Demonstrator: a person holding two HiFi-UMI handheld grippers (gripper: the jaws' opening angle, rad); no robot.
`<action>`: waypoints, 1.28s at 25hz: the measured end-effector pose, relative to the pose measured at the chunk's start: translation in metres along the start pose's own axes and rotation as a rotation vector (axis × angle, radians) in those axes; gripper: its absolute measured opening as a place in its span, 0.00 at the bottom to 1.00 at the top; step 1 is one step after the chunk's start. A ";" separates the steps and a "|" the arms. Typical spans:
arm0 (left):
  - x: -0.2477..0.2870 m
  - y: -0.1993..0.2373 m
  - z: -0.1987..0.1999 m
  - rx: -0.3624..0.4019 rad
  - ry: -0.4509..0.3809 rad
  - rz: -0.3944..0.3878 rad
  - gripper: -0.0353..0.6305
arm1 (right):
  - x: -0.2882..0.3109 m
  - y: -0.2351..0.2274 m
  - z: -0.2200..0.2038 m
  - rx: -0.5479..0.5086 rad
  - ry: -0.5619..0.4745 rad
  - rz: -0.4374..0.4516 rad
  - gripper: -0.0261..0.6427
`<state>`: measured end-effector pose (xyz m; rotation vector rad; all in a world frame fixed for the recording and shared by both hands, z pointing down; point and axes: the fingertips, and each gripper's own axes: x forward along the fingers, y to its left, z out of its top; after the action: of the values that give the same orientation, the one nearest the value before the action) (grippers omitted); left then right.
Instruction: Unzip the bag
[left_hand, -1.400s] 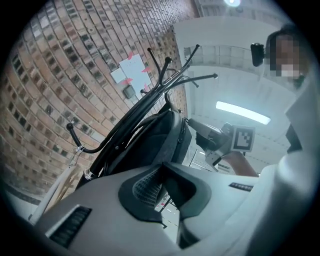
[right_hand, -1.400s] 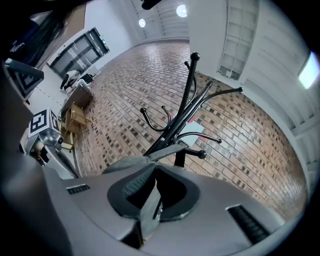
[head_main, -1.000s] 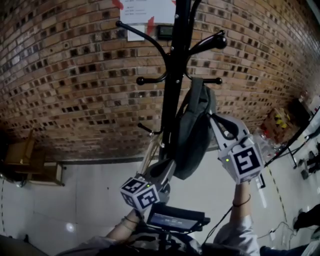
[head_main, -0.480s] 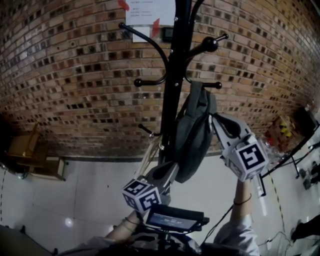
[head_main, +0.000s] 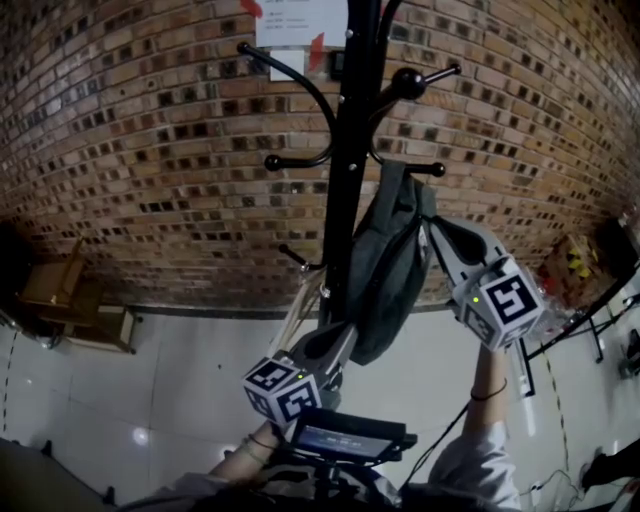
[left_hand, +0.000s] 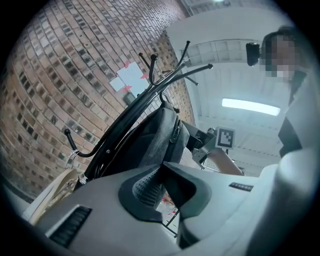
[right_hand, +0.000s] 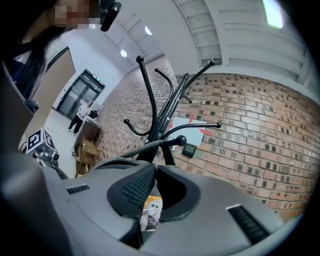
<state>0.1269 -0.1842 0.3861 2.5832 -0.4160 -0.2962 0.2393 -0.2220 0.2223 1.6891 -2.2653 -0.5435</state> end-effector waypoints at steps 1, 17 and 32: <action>0.000 0.000 -0.001 -0.001 0.001 0.002 0.07 | 0.001 -0.001 0.000 0.002 0.000 0.002 0.08; -0.003 0.005 0.004 0.013 0.002 -0.028 0.07 | 0.007 -0.012 -0.003 0.017 0.001 -0.001 0.08; 0.004 -0.010 -0.004 0.003 -0.109 0.127 0.07 | 0.016 -0.024 -0.001 0.016 -0.036 0.170 0.08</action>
<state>0.1336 -0.1755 0.3839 2.5372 -0.6170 -0.3927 0.2557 -0.2438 0.2119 1.4868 -2.4156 -0.5225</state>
